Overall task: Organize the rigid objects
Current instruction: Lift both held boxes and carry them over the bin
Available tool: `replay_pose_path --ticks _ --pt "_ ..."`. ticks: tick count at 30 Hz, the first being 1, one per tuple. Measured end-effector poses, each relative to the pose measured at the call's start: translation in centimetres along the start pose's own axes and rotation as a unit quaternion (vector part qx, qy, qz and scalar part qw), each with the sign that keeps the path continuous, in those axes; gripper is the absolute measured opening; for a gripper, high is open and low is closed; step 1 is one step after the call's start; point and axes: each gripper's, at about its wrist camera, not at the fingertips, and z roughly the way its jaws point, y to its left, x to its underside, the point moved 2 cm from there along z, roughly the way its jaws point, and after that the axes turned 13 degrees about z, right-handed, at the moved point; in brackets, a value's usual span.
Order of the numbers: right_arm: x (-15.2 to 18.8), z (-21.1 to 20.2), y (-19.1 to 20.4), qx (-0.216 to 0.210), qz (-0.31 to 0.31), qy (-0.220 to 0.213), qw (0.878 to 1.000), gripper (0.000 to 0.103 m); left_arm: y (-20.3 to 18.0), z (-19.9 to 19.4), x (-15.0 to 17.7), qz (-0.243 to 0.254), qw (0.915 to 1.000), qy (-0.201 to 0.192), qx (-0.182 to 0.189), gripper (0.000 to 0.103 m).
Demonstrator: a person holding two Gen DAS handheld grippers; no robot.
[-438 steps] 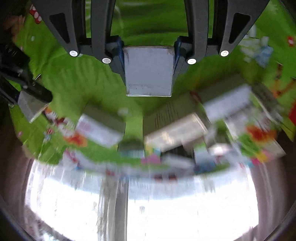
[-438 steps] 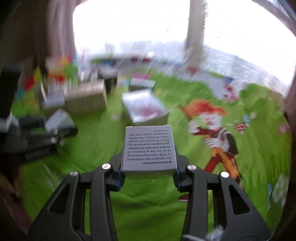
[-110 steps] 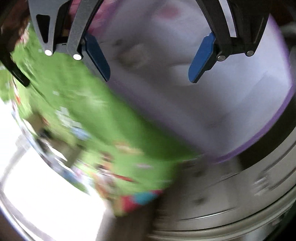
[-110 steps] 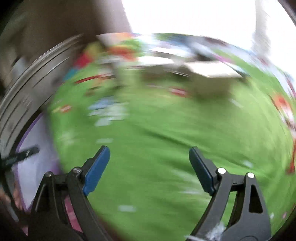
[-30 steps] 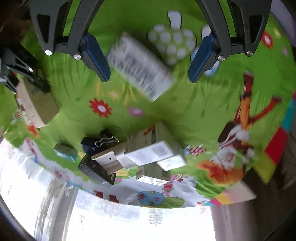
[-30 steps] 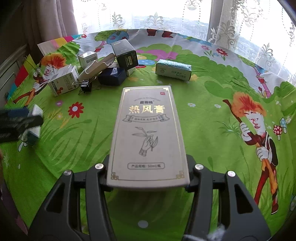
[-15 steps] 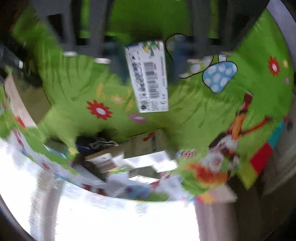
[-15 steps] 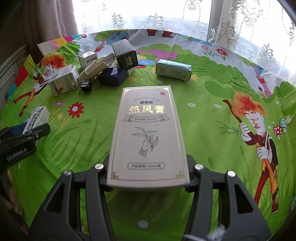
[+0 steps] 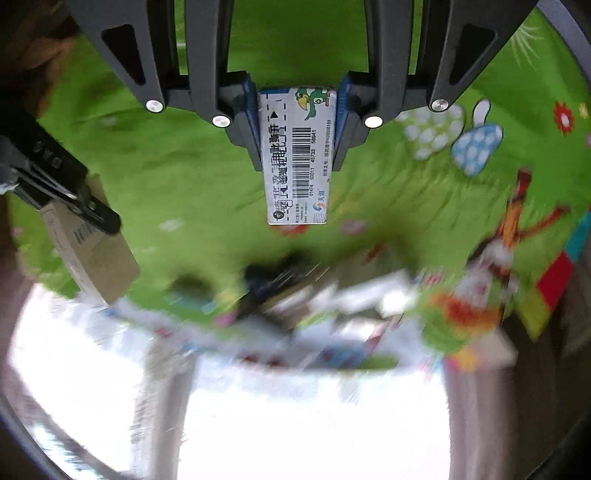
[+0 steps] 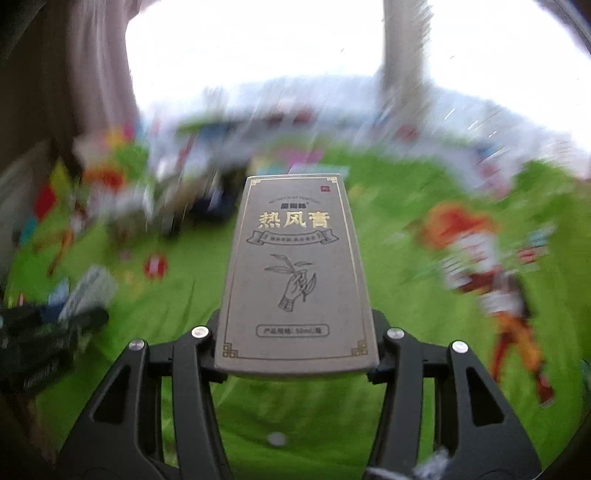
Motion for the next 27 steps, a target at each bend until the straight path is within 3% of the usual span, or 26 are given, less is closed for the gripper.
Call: replay_pose_path --ticks 3,5,8,11,14,27 --pt "0.6 -6.0 -1.0 -0.014 0.034 -0.125 0.991 0.055 -3.0 -4.9 -2.3 0.050 0.9944 -0.092 -0.009 0.034" --pt "0.9 -9.9 -1.4 -0.003 0.038 -0.194 0.980 0.055 -4.5 -8.7 -3.4 0.075 0.9835 -0.163 -0.025 0.034" --pt "0.0 -14.7 -2.3 0.009 0.052 -0.256 0.965 0.055 -6.3 -13.4 -4.2 0.088 0.9650 -0.245 -0.033 0.034" --pt "-0.9 -18.9 -3.0 0.019 0.055 -0.307 0.950 0.055 -7.6 -16.4 -4.0 0.097 0.9499 -0.294 -0.041 0.034" --pt "-1.0 -21.3 -3.3 0.026 0.047 -0.333 0.942 0.055 -8.7 -18.2 -3.9 0.114 0.9418 -0.314 -0.039 0.034" --pt "0.2 -24.5 -2.1 0.000 0.017 -0.340 0.940 0.055 -9.8 -20.3 -2.1 0.135 0.9400 -0.312 -0.028 0.034"
